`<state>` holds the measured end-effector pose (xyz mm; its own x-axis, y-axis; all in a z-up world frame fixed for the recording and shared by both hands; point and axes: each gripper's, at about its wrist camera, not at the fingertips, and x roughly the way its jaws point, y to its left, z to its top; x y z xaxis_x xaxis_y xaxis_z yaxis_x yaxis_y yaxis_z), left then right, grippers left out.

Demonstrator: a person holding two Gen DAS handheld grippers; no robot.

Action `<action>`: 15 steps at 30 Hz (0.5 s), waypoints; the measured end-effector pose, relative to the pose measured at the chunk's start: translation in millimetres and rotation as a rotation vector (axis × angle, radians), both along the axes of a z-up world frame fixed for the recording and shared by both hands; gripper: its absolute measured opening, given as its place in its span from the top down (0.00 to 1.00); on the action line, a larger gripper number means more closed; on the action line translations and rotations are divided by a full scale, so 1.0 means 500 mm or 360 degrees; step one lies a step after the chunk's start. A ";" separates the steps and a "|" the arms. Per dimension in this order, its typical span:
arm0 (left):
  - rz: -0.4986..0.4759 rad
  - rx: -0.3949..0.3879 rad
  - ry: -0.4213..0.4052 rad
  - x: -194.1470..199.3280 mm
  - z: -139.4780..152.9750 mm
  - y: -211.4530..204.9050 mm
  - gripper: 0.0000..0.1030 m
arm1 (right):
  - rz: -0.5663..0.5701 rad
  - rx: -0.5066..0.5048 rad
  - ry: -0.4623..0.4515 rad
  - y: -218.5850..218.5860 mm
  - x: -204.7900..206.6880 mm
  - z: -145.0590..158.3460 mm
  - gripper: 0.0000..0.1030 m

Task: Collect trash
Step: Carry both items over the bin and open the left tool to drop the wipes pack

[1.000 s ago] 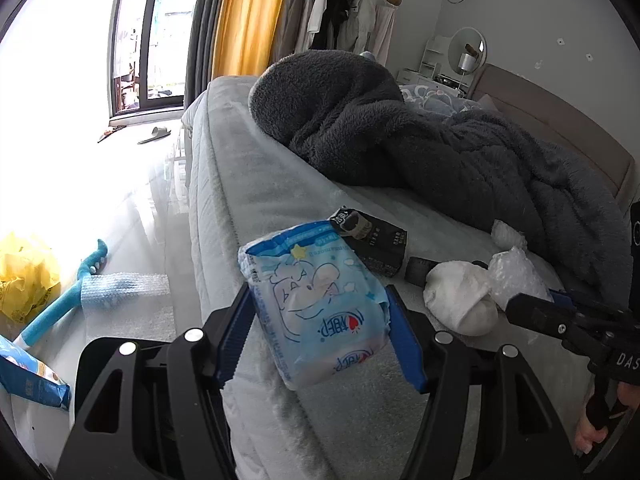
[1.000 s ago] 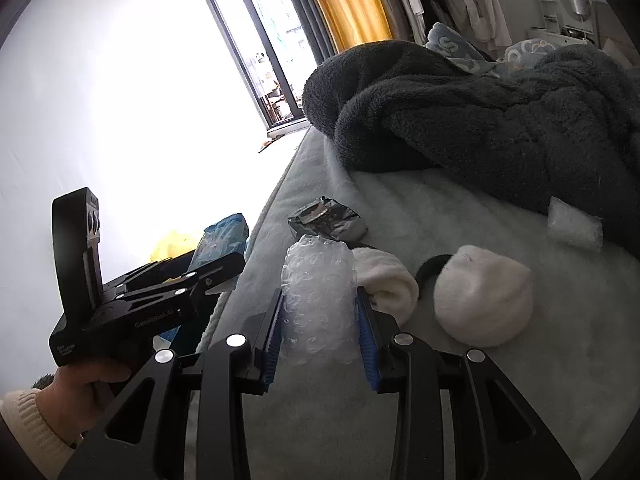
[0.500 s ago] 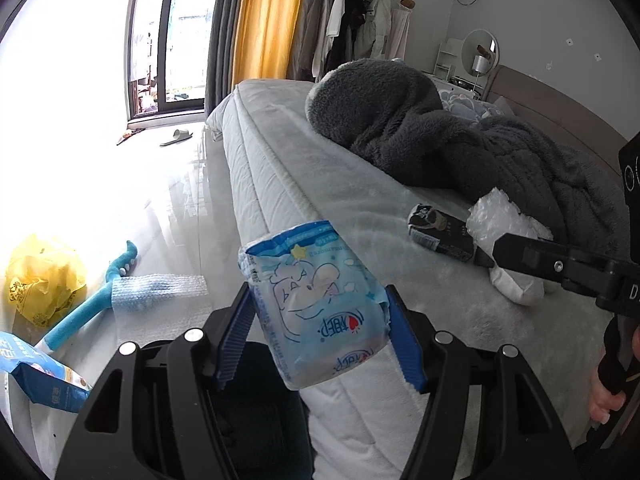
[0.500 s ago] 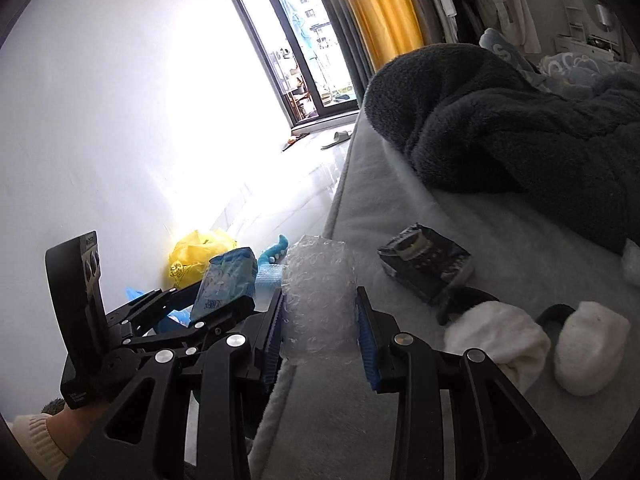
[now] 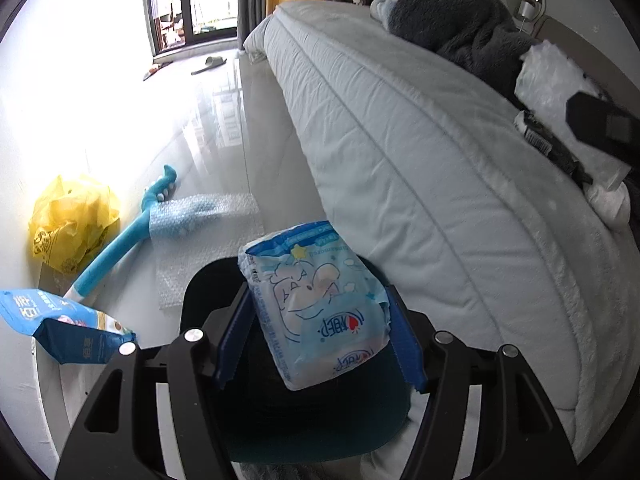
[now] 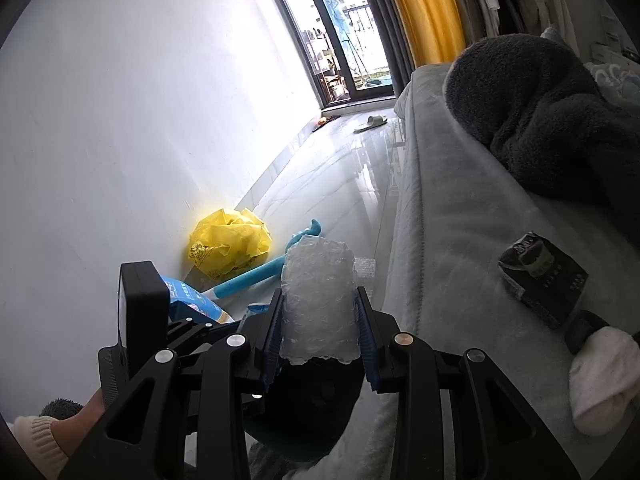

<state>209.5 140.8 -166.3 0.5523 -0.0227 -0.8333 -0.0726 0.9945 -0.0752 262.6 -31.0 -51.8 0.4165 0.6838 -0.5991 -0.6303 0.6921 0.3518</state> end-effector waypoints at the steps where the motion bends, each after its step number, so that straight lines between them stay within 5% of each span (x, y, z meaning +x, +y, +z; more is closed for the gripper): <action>1: 0.0004 -0.0007 0.0036 -0.002 -0.010 0.009 0.35 | 0.0011 -0.0005 0.0002 0.011 -0.001 -0.002 0.66; 15: 0.0068 -0.0188 0.0547 -0.030 -0.155 0.085 0.31 | 0.0118 -0.0140 0.0080 0.121 -0.003 -0.056 0.66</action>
